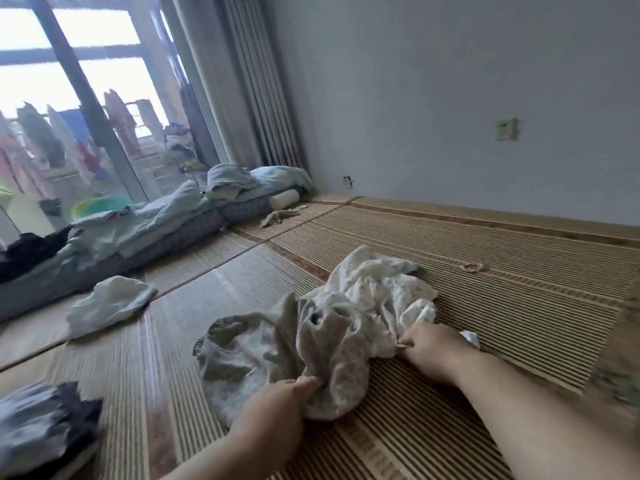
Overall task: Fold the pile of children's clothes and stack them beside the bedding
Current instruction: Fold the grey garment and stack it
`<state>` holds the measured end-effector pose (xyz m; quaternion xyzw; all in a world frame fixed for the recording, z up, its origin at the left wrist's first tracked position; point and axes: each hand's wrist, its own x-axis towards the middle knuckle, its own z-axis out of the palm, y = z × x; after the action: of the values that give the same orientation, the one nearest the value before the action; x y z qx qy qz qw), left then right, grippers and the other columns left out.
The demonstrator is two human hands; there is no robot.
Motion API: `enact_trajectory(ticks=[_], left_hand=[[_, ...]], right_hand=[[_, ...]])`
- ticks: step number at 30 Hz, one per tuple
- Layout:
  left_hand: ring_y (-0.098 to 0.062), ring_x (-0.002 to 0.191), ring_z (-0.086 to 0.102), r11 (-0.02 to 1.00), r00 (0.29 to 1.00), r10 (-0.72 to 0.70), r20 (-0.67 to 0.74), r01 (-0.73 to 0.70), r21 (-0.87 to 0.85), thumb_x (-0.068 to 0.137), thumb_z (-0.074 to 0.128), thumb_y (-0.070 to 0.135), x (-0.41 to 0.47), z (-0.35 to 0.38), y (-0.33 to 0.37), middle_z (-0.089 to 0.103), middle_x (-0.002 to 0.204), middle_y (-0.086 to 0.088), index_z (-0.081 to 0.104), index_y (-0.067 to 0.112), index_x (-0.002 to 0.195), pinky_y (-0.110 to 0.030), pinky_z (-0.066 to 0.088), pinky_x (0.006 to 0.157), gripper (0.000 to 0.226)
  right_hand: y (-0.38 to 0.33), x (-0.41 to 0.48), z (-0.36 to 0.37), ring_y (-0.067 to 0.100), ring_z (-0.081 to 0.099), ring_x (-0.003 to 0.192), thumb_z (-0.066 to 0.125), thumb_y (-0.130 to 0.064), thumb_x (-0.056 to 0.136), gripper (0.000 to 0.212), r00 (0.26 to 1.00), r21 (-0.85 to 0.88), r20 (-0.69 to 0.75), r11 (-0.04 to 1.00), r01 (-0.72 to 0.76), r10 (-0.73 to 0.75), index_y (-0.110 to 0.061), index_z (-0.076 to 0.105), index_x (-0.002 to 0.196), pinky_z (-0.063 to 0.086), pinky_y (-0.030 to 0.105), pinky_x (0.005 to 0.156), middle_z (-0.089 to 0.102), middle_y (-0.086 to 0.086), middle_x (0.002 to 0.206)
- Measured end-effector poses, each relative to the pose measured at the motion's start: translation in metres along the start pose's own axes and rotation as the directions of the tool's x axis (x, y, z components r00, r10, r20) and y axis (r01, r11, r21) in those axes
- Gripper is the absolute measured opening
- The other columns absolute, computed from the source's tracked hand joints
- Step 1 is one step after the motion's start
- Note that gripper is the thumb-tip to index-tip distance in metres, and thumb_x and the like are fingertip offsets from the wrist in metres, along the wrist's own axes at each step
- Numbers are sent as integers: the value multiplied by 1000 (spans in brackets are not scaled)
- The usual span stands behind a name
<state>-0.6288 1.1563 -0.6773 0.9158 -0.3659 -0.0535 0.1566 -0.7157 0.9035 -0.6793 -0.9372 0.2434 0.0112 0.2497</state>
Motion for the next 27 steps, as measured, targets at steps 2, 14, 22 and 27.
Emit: enact_trajectory(ticks=[2, 14, 22, 27], left_hand=[[-15, 124, 53, 984, 999, 30, 19, -33, 176, 89, 38, 36, -46, -8, -1, 54, 137, 12, 42, 49, 135, -26, 42, 101, 48], [-16, 110, 58, 976, 976, -216, -30, 215, -29, 95, 43, 33, -289, -28, -73, 61, 122, 7, 57, 37, 123, -12, 41, 81, 32], [-13, 118, 56, 965, 967, -255, 20, 254, 59, 81, 50, 19, -387, -61, -126, 60, 128, 11, 55, 37, 129, -15, 41, 95, 52], [-3, 125, 48, 968, 967, -250, 46, 251, -2, 62, 45, 39, -400, -73, -136, 53, 136, 18, 45, 45, 136, -9, 34, 99, 75]], right_hand=[[-24, -34, 14, 19, 61, 99, 50, -39, 90, 24, 993, -38, 82, 996, 84, -81, -37, 65, 71, 41, 27, 72, 68, -5, 98], [-179, -215, 91, 26, 54, 119, 43, -48, 83, 44, 844, -199, 405, 867, 456, -351, -31, 59, 121, 43, 35, 100, 59, 4, 130], [-236, -290, 148, 21, 57, 108, 47, -61, 82, 42, 771, -195, 329, 760, 620, -545, -31, 61, 108, 43, 32, 87, 62, -5, 111], [-251, -270, 143, 23, 27, 133, 64, -54, 72, 64, 867, -192, 55, 847, 495, -495, -43, 33, 127, 36, 42, 104, 27, -4, 138]])
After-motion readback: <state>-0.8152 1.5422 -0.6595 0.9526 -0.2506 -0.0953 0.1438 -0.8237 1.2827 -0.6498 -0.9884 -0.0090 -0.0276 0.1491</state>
